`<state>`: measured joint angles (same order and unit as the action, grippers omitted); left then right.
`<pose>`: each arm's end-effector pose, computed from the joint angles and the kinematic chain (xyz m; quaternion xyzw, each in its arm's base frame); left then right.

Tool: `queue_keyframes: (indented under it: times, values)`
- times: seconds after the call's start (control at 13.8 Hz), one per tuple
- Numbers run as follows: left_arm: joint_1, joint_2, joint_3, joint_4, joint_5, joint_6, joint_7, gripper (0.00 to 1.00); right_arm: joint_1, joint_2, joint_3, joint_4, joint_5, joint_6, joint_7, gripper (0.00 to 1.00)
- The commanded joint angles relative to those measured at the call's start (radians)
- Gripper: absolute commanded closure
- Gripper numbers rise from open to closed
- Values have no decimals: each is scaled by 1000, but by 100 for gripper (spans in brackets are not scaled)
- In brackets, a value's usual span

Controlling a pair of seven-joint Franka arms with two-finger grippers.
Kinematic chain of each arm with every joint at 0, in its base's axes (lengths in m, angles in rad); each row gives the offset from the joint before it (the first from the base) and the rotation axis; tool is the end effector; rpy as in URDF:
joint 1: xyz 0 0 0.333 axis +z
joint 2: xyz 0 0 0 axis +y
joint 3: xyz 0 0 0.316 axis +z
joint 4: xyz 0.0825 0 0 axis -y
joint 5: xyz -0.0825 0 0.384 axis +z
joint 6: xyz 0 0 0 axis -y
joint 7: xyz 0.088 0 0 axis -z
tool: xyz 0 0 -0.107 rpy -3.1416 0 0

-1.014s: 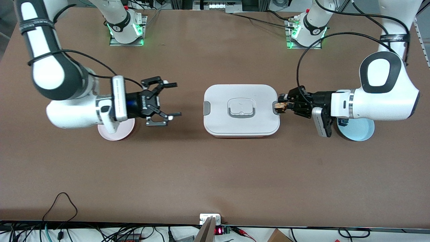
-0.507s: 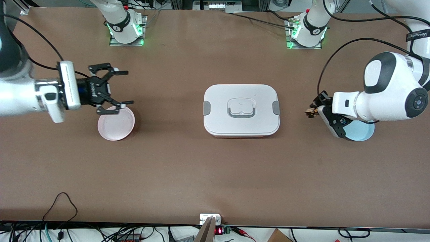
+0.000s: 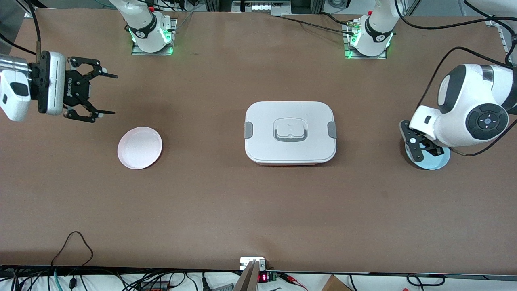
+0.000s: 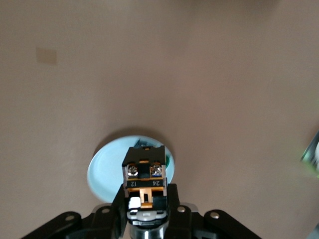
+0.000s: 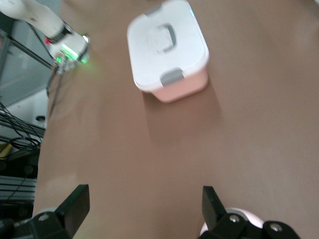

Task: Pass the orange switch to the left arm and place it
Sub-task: 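Carry the switch to the blue dish while the right gripper withdraws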

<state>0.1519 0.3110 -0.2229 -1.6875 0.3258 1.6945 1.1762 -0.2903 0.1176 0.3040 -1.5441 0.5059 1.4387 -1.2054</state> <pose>0.6134 -0.0019 0.4027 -0.7709 0.6080 0.1876 0.0280 0.5705 0.0551 0.5802 -0.7816 -0.5539 -0.0632 0.2799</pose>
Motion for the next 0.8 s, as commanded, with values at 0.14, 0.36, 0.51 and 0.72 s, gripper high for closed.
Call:
queue_keyframes:
  times: [0.14,0.36,0.51,0.72]
  values:
    - [144,6,-7,-67,68,127,236,95,20,-61,32,-11,-261,8,216,0]
    - [215,54,-4,-150,68,307,330,95,48,-79,69,-10,-415,22,341,0]
    - [270,133,-6,-152,70,381,373,95,71,-79,76,-10,-481,25,394,0]
    - [328,180,-6,-187,68,505,430,97,72,-78,72,-8,-494,40,434,0]
